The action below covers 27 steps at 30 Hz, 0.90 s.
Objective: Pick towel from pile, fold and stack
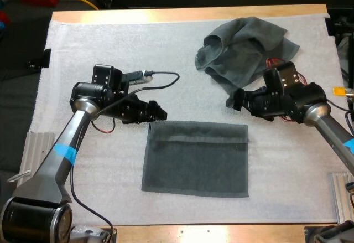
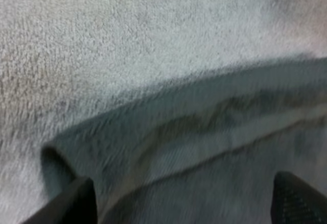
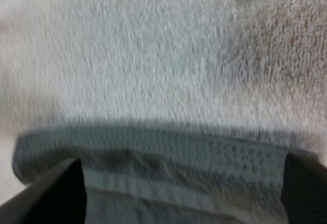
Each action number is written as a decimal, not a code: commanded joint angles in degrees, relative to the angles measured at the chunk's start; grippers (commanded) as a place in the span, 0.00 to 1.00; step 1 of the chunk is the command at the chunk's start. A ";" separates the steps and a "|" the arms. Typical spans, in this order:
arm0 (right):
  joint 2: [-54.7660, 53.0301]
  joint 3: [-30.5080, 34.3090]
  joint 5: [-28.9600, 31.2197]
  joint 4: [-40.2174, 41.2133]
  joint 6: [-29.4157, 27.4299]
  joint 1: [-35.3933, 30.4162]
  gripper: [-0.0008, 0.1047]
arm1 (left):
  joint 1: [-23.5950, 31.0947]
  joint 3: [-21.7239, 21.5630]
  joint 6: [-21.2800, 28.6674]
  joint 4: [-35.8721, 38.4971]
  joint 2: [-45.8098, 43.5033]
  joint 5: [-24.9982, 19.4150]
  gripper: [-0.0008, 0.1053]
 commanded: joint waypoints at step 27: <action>-12.59 -0.06 10.04 13.15 -10.36 15.10 0.35 | -0.30 -0.09 7.86 13.26 -31.26 -6.39 0.65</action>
